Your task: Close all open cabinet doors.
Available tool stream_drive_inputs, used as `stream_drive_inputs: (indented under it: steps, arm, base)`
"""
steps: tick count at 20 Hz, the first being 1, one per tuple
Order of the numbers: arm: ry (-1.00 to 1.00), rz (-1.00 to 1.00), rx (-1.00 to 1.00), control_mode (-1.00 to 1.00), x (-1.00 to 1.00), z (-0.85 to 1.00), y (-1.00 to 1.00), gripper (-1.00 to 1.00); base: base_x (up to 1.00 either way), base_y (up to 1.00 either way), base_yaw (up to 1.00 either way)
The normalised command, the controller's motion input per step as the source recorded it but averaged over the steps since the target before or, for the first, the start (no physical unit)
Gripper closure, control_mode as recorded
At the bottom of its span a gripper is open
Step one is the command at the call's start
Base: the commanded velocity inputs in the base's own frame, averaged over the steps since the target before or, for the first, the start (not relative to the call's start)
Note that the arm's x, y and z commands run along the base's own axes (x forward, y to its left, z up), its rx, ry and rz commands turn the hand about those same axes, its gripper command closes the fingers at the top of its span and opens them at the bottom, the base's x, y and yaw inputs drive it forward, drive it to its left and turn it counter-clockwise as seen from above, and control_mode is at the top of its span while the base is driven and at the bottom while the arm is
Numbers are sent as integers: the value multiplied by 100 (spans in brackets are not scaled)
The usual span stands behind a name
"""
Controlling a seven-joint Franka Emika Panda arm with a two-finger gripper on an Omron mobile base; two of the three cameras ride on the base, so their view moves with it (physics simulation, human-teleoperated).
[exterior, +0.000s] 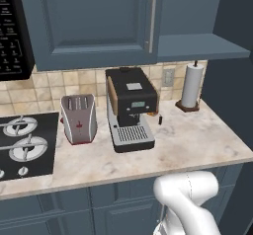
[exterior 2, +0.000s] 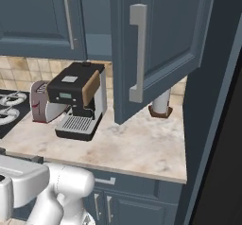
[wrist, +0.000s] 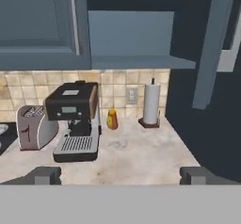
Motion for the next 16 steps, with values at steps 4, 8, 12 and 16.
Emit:
stream_drive_inputs:
  steps: [4,8,12,16]
  arm:
    - [-23,-3,1,-100,1,8,-19,-100]
    - [-15,-2,7,-100,17,1,-43,-100]
    - [-11,-2,6,-100,27,1,-43,-100]
    - [-8,-1,4,-100,36,0,-28,-100]
  base:
    - [0,0,0]
    - [0,0,0]
    - [0,0,0]
    - [0,0,0]
